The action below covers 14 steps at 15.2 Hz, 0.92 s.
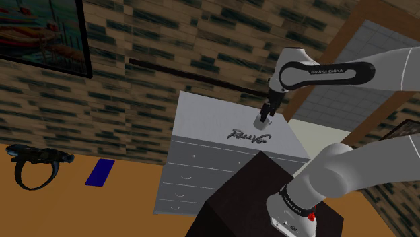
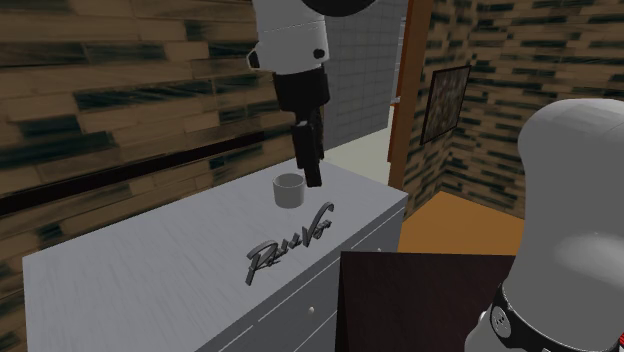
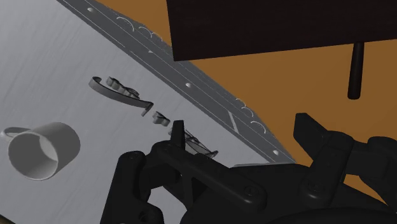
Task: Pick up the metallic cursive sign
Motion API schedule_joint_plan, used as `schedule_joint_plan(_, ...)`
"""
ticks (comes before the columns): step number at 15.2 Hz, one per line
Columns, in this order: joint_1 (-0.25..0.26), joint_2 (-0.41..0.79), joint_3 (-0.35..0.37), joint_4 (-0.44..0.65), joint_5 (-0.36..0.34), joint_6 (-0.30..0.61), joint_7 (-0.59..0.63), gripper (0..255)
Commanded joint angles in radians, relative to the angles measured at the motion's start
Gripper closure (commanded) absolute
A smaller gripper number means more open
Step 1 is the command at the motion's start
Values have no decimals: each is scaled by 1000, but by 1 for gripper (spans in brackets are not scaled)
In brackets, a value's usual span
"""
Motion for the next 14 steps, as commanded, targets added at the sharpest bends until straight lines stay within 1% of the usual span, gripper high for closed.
schedule_joint_plan(1, -6, 72, -41, 3, -14, 70, -41, 0)
schedule_joint_plan(5, -12, 221, -114, 21, -20, 197, -122, 0)
schedule_joint_plan(8, -13, 347, -162, 49, 2, 290, -194, 0)
schedule_joint_plan(11, -16, 483, -199, 89, 52, 377, -280, 0)
schedule_joint_plan(14, -32, 626, -213, 140, 130, 452, -379, 0)
